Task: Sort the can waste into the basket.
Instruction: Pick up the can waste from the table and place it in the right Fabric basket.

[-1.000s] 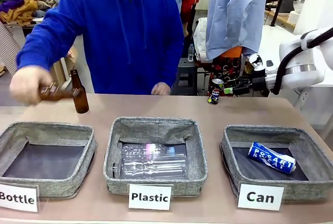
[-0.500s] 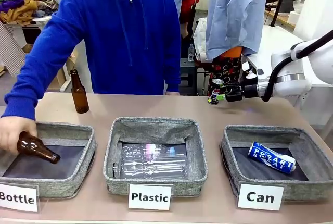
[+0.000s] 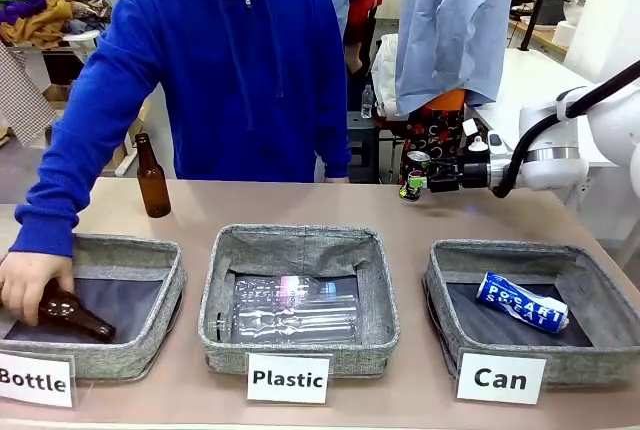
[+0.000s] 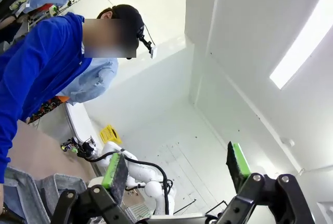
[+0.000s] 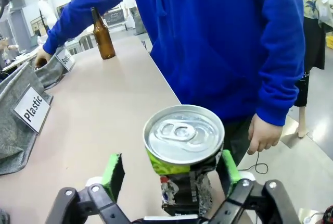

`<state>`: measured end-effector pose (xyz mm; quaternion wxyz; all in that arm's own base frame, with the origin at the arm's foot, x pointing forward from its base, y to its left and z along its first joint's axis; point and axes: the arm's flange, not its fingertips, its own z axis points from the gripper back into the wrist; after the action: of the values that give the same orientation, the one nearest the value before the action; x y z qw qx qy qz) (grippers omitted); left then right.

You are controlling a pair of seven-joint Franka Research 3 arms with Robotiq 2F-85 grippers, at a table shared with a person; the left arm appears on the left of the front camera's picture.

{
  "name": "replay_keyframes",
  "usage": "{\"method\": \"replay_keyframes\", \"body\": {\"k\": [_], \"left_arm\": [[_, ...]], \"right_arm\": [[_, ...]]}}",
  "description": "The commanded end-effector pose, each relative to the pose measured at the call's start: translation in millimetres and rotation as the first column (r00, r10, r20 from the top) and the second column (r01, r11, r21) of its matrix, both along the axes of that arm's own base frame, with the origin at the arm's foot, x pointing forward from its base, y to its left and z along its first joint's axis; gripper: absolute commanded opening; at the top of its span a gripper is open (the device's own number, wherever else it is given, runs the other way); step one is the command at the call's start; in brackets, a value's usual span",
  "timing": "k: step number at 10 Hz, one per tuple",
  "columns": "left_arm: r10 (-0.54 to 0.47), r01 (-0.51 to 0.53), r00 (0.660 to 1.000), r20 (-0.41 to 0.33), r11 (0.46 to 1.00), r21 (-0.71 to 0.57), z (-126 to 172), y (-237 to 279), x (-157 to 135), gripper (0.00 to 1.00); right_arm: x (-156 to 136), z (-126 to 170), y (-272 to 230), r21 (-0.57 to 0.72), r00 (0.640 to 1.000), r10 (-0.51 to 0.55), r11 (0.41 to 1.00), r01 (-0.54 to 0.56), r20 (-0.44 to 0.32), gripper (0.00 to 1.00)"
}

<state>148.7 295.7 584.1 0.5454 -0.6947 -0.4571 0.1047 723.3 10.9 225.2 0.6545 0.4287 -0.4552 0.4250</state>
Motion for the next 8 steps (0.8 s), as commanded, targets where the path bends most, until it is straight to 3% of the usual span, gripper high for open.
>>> {"method": "replay_keyframes", "body": {"k": [1, 2, 3, 4, 6, 8], "left_arm": [[-0.026, 0.026, 1.000, -0.007, 0.999, 0.039, -3, -8, -1, 1.00], [-0.039, 0.039, 0.999, -0.013, 0.998, 0.044, -3, -15, 2, 1.00], [-0.046, 0.048, 0.999, -0.023, 0.997, 0.058, -5, -20, 6, 1.00], [-0.071, 0.074, 0.997, -0.042, 0.995, 0.072, -8, -27, 10, 1.00], [-0.097, 0.103, 0.993, -0.067, 0.990, 0.097, -12, -36, 17, 1.00], [-0.148, 0.160, 0.984, -0.096, 0.978, 0.134, -19, -56, 23, 1.00]], "right_arm": [[5, 6, -1, 0.041, 1.000, 0.002, 0.999, -0.002, 0.000, 0.40], [5, 8, 0, 0.046, 1.000, 0.006, 0.999, -0.006, 0.004, 0.00], [5, 10, 0, 0.049, 1.000, 0.005, 0.999, -0.005, 0.012, 0.35], [4, 14, -1, 0.059, 1.000, 0.008, 0.998, -0.009, 0.014, 0.00], [-2, 23, -5, 0.054, 1.000, 0.011, 0.998, -0.012, 0.016, 0.00], [-27, 60, -8, -0.017, 0.999, 0.039, 0.999, -0.038, 0.007, 0.00]]}}
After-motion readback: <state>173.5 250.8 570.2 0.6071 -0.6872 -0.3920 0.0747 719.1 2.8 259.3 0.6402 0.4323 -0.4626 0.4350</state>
